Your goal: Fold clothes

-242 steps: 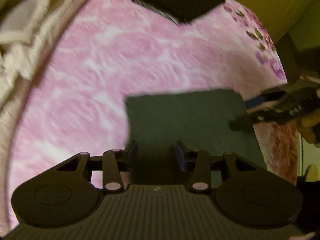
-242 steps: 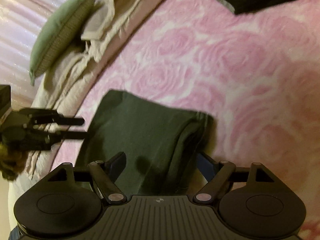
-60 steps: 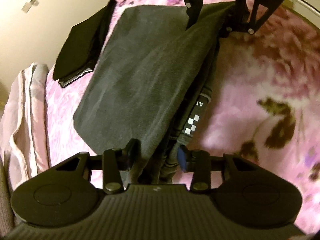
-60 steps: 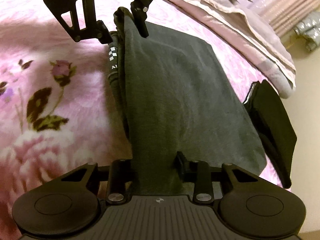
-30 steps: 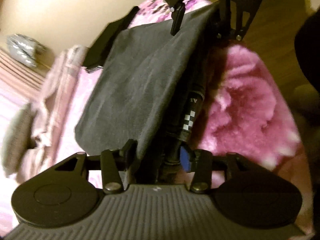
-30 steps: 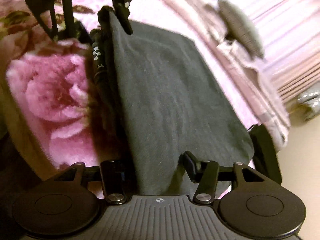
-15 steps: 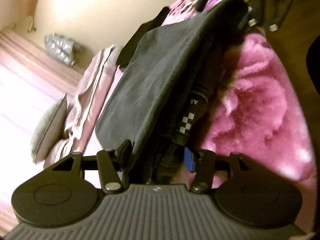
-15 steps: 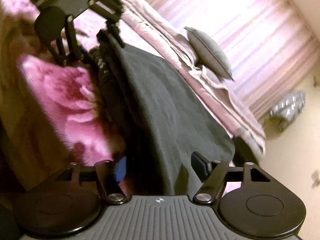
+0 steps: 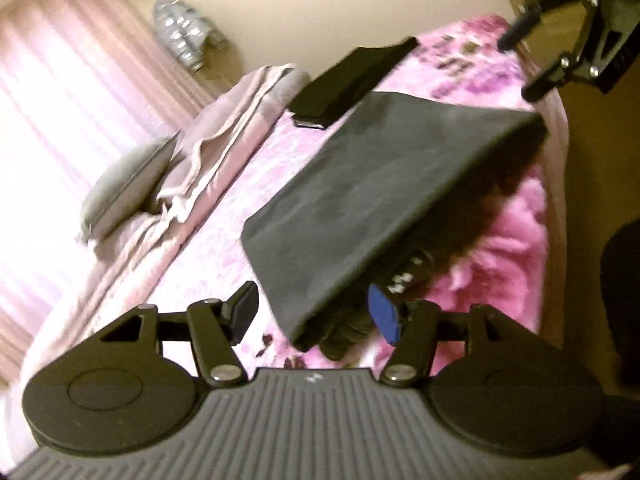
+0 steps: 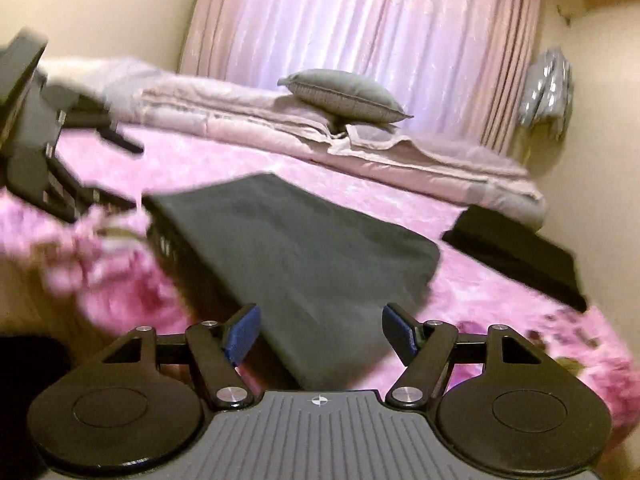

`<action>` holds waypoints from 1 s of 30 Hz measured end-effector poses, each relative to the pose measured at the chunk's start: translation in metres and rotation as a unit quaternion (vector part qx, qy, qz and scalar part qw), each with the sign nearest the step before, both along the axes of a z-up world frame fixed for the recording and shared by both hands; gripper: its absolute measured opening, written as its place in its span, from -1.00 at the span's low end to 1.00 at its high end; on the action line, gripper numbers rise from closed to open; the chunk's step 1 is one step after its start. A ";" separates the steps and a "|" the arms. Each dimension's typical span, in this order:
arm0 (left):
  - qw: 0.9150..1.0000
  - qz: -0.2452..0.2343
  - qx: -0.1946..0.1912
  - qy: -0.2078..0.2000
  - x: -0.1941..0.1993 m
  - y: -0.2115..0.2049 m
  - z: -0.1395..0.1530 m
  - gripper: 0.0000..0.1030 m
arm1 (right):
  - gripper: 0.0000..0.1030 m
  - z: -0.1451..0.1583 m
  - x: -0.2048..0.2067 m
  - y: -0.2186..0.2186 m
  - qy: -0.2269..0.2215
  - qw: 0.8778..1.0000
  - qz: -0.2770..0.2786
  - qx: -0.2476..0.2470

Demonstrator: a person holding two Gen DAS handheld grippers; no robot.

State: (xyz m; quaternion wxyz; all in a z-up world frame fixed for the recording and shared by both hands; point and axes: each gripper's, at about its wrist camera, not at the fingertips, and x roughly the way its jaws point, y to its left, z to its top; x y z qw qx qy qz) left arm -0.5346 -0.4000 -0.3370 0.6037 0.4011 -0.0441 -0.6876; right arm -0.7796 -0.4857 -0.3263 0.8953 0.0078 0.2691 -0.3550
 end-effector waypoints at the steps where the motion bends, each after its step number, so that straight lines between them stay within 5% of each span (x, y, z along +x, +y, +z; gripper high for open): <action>1: 1.000 0.006 0.001 0.013 0.008 -0.005 0.002 -0.01 | 0.35 0.004 0.008 -0.010 -0.005 1.000 0.003 0.017; 6: 0.996 0.028 0.011 0.081 0.040 -0.037 -0.003 -0.09 | 0.35 0.024 0.047 -0.061 -0.030 0.994 0.021 0.104; 12: 0.993 0.016 0.026 0.113 0.053 -0.058 -0.026 -0.11 | 0.35 -0.003 0.086 -0.116 0.058 0.984 0.019 0.166; 18: 0.991 0.001 0.020 0.132 0.067 -0.079 0.005 -0.12 | 0.34 0.012 0.068 -0.167 0.008 0.983 -0.054 0.174; 24: 0.991 -0.036 0.058 0.117 0.063 -0.139 0.005 -0.12 | 0.34 -0.017 0.055 -0.243 -0.016 0.958 -0.133 0.254; 30: 0.978 -0.022 0.096 0.183 0.083 -0.192 0.001 -0.13 | 0.35 -0.003 0.053 -0.243 -0.033 0.961 -0.128 0.242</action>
